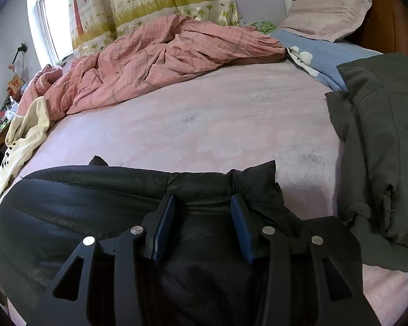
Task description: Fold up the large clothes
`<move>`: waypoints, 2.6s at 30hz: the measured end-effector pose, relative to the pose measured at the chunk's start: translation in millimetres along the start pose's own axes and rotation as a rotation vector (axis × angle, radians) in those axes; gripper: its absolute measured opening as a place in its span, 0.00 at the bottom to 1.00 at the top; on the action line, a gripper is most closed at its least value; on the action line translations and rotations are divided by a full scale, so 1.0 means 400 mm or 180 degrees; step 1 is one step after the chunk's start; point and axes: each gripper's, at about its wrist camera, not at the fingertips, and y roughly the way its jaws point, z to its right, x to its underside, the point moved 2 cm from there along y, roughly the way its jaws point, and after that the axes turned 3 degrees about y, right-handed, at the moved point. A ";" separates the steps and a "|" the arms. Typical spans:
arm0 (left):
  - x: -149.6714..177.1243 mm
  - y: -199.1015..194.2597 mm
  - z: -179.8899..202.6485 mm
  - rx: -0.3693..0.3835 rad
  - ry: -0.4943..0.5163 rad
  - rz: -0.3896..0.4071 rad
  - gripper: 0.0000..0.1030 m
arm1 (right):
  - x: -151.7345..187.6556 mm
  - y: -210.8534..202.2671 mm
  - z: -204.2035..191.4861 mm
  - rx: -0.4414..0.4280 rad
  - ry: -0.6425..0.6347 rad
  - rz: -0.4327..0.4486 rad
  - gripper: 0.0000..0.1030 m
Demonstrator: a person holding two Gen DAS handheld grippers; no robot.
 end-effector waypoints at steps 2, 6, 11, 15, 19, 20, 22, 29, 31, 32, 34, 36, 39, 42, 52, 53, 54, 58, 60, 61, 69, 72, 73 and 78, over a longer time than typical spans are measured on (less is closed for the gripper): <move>-0.005 -0.053 -0.009 0.0079 -0.0065 0.0255 0.55 | -0.001 -0.017 0.001 -0.0008 0.0026 0.0091 0.44; -0.003 -0.286 0.005 0.0441 -0.0241 0.1172 0.48 | 0.004 -0.154 -0.008 -0.0192 0.0135 0.0528 0.51; 0.014 -0.463 0.148 0.0840 0.0179 0.1363 0.47 | 0.015 -0.313 -0.163 -0.0309 -0.0183 0.0784 0.66; 0.085 -0.456 0.281 0.1151 0.0413 0.1044 0.35 | 0.067 -0.342 -0.279 -0.0606 -0.0366 0.0596 0.66; 0.150 -0.415 0.371 0.1701 0.0510 0.0698 0.06 | 0.081 -0.345 -0.267 -0.0526 -0.0181 0.0618 0.25; 0.160 -0.413 0.390 0.1797 0.0517 0.0674 0.06 | 0.075 -0.344 -0.253 -0.0612 -0.0082 0.0585 0.22; 0.167 -0.396 0.417 0.1714 0.0525 0.0625 0.06 | 0.069 -0.352 -0.229 -0.0636 -0.0010 0.0627 0.22; 0.201 -0.271 0.435 0.1317 0.0439 0.0368 0.04 | 0.072 -0.325 -0.212 -0.0641 -0.0175 0.0484 0.22; 0.203 -0.277 0.443 0.1303 0.0491 0.0386 0.06 | 0.073 -0.300 -0.219 -0.0620 -0.0241 0.0396 0.22; 0.201 -0.276 0.444 0.1311 0.0478 0.0385 0.06 | 0.075 -0.292 -0.223 -0.0643 -0.0257 0.0354 0.22; 0.196 -0.272 0.444 0.1310 0.0467 0.0390 0.06 | 0.080 -0.282 -0.234 -0.0722 -0.0293 0.0268 0.22; 0.202 -0.282 0.444 0.1284 0.0423 0.0393 0.06 | 0.082 -0.274 -0.260 -0.0845 -0.0389 0.0140 0.22; 0.240 -0.311 0.414 0.1641 0.0089 0.0396 0.34 | 0.086 -0.245 -0.290 -0.1033 -0.0474 -0.0284 0.22; 0.269 -0.327 0.402 0.1406 -0.0027 0.0467 0.32 | 0.084 -0.214 -0.329 -0.1072 -0.0527 -0.0674 0.22; 0.265 -0.253 0.409 0.1343 -0.0093 0.0197 0.32 | 0.054 -0.105 -0.431 -0.0763 -0.0547 -0.1453 0.30; 0.264 -0.248 0.409 0.1342 -0.0103 0.0167 0.32 | 0.058 -0.082 -0.437 -0.0736 -0.0520 -0.1565 0.30; 0.263 -0.244 0.408 0.1339 -0.0115 0.0142 0.32 | 0.064 -0.062 -0.439 -0.0694 -0.0491 -0.1636 0.30; 0.257 -0.223 0.405 0.1355 -0.0167 0.0050 0.31 | 0.079 0.010 -0.438 -0.0483 -0.0487 -0.1760 0.30; 0.255 -0.204 0.401 0.1383 -0.0209 -0.0023 0.31 | 0.081 0.032 -0.440 -0.0454 -0.0472 -0.1752 0.30; 0.258 -0.201 0.396 0.1402 -0.0216 -0.0051 0.31 | 0.080 0.039 -0.445 -0.0435 -0.0497 -0.1713 0.30; 0.254 -0.194 0.390 0.1442 -0.0247 -0.0072 0.31 | 0.021 0.097 -0.454 -0.0386 -0.0374 -0.1573 0.30; 0.257 -0.197 0.389 0.1434 -0.0228 -0.0062 0.31 | -0.008 0.149 -0.455 -0.0228 -0.0351 -0.1453 0.30; 0.256 -0.195 0.389 0.1441 -0.0232 -0.0061 0.31 | -0.007 0.174 -0.456 -0.0222 -0.0313 -0.1523 0.30; 0.269 -0.200 0.390 0.1421 -0.0216 -0.0024 0.31 | -0.018 0.204 -0.463 -0.0240 -0.0306 -0.1439 0.30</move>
